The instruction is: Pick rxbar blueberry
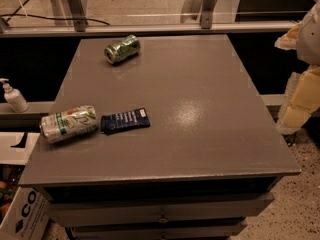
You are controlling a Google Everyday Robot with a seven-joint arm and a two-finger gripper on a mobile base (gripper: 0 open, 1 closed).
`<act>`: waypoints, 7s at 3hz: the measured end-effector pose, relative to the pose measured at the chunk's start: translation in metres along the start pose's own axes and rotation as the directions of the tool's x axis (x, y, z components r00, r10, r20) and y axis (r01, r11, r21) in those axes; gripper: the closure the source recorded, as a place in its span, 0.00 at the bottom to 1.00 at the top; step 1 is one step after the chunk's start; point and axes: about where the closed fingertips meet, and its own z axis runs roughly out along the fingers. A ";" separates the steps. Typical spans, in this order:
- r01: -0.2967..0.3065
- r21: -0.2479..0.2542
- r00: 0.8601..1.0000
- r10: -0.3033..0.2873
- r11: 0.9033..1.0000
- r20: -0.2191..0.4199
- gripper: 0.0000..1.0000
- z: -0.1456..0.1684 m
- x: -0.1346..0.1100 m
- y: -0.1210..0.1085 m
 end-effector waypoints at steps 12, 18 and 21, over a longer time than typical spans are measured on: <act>0.338 -0.245 0.940 -0.313 0.909 0.139 0.00 0.205 -0.241 0.037; 0.321 -0.238 0.945 -0.291 0.917 0.151 1.00 0.198 -0.250 0.029; 0.240 -0.144 0.958 -0.210 0.960 0.196 1.00 0.150 -0.209 -0.008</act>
Offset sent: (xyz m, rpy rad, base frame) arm 0.0247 0.0271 -0.0142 0.1235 0.0139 0.0911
